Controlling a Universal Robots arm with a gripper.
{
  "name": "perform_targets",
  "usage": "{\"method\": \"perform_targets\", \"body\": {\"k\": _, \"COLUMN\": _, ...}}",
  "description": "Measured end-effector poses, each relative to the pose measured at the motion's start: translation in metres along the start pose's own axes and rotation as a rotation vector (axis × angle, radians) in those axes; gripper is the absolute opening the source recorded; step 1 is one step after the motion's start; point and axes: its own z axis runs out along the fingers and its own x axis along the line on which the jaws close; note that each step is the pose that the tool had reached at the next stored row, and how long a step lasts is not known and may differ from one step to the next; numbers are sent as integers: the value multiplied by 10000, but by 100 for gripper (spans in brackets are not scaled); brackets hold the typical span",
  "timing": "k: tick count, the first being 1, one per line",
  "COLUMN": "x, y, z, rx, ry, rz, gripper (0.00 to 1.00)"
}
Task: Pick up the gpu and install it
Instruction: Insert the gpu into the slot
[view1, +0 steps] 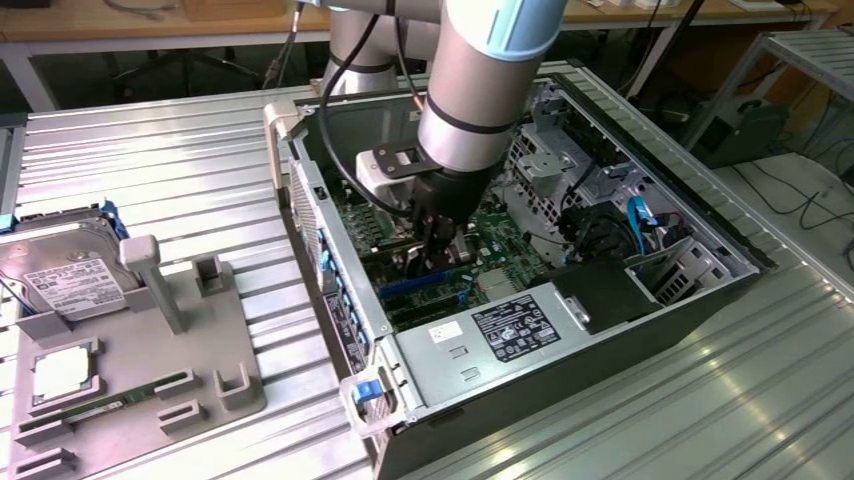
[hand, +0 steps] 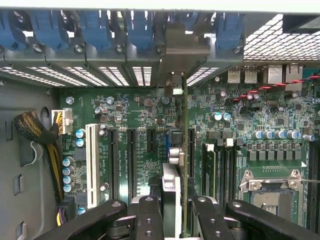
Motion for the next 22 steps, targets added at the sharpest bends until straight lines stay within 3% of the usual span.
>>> {"method": "perform_targets", "body": {"k": 7, "x": 1, "y": -1, "z": 22, "rx": -239, "ry": -2, "rz": 19, "gripper": 28}}
{"method": "perform_targets", "body": {"k": 16, "x": 1, "y": 0, "z": 27, "rx": -246, "ry": -2, "rz": 22, "gripper": 28}}
{"method": "perform_targets", "body": {"k": 22, "x": -9, "y": 0, "z": 27, "rx": -179, "ry": -1, "rz": 19, "gripper": 28}}
